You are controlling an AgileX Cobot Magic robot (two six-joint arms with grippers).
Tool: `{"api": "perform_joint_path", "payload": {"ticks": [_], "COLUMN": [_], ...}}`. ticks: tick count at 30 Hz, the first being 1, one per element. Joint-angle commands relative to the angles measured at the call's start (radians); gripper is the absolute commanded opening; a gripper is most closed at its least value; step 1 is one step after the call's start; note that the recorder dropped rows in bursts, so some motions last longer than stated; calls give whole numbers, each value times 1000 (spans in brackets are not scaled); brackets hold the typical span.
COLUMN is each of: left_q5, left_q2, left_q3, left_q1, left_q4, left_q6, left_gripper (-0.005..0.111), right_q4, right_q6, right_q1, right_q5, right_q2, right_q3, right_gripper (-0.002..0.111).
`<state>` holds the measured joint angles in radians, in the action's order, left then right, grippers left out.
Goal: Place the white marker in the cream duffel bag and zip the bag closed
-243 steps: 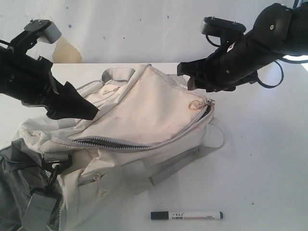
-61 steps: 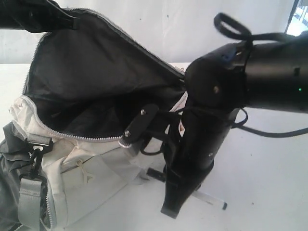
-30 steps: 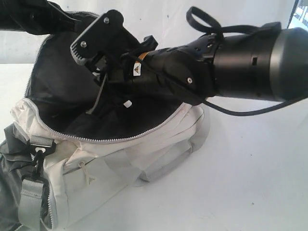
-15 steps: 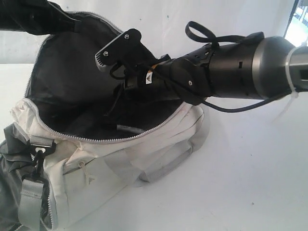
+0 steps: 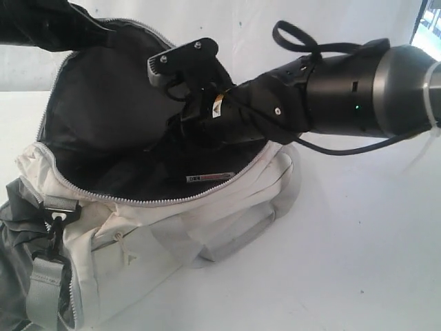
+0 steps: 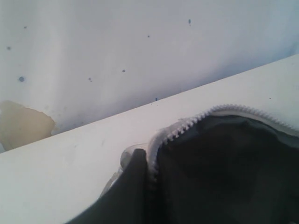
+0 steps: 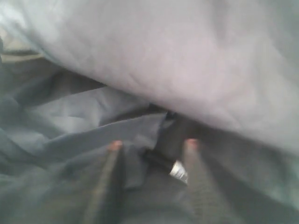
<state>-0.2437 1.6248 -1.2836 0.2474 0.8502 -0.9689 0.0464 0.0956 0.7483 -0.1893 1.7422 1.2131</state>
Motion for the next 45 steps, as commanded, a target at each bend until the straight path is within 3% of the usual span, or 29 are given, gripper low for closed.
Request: {"api": "perform_joint_path", "payload": {"ticks": [1,4,7,20,24,28,29,32,39,45], "left_q5": [-72,-136,-206,-701,-922,-952,-955,-957,-943,-794], "left_q2": [-25,-43,-63,-70,-70,-70,-70,-70,-70,-36], "left_q3": [-10,-10,-15,-26,-26,-26,-26,-26,-26,-26], "left_q1": [-5,-5,-5,-5,-5,-5,-5,-5,-1,89], "left_q4": [1,1,1,1,-10,-41,-50,-46,-9,-24], "left_q6": [-48,-86,-86,-121,-138,-136,-117,-102,-5,145], "left_gripper": [0,0,0,1,30,53,66,80,85,85], "right_q4": [6,6,6,8,9,9,9,9,55,72], "right_q6": [-165,-181,-216,-232,-237,-241,-241,-241,-241,-241], "right_q1": [-22,-34,-52,-165,-221,-252,-262,-280,-343,-403], "right_q5": [-190,-366,-490,-659,-667,-667,-667,-667,-653,-655], "right_q2": [-60,-87,-96,-118,-118,-109,-97,-80,-75,-75], "right_q3": [47,98,138,174,174,174,174,174,174,174], "right_gripper": [11,2,2,2,2,2,2,3,15,16]}}
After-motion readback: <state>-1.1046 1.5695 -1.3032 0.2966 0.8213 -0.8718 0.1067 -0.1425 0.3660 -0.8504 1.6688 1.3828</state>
